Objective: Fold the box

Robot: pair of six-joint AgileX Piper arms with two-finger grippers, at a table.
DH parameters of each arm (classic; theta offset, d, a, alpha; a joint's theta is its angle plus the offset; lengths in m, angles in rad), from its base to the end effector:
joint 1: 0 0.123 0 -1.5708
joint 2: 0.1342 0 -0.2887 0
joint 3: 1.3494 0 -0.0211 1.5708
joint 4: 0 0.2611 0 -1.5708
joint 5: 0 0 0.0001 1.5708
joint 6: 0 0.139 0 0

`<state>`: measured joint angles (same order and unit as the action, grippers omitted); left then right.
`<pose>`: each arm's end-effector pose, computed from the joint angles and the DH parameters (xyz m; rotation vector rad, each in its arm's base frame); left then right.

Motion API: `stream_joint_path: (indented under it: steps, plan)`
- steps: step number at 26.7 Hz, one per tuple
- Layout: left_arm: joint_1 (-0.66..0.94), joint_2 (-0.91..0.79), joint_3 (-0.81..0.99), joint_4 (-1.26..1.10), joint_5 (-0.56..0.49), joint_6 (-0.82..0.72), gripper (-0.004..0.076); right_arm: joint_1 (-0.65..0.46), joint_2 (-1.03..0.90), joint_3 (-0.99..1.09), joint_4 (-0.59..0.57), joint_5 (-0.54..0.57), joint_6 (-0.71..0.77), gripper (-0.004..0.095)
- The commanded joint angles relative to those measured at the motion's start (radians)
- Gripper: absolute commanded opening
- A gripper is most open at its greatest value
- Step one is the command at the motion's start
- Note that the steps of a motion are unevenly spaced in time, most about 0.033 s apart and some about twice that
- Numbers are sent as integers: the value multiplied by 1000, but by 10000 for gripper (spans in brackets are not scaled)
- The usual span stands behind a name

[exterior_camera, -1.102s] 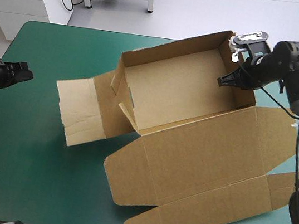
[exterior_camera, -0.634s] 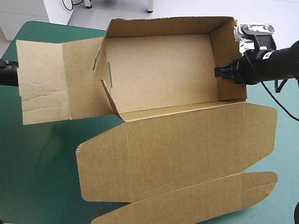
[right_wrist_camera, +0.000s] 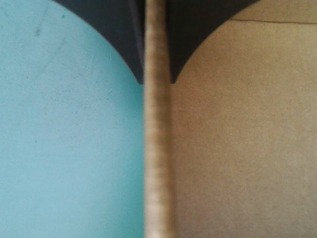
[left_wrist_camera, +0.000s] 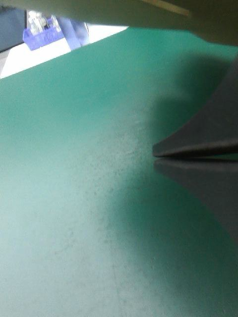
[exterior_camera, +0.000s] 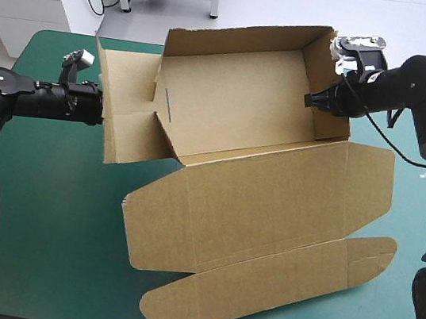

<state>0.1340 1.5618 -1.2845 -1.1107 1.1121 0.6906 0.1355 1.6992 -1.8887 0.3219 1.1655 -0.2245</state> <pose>0.3581 -0.0644 0.3148 0.1847 2.2667 -1.0919 0.3969 0.0949 0.3918 -0.4077 2.3905 0.3782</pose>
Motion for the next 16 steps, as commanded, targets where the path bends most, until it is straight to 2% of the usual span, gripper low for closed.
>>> stream_joint_path:
  steps: [1, 7, 16]
  plan:
    - [-36, -63, -29, -144, 31, -6, -8, -6, -33, -32, 33, -64, 10, -19]
    - [-131, -63, -29, -216, 14, 18, -8, -6, -30, -32, 31, -73, 10, -19]
    - [-130, -64, -48, -321, 46, 62, -8, -6, -30, -32, -42, -29, 10, -18]
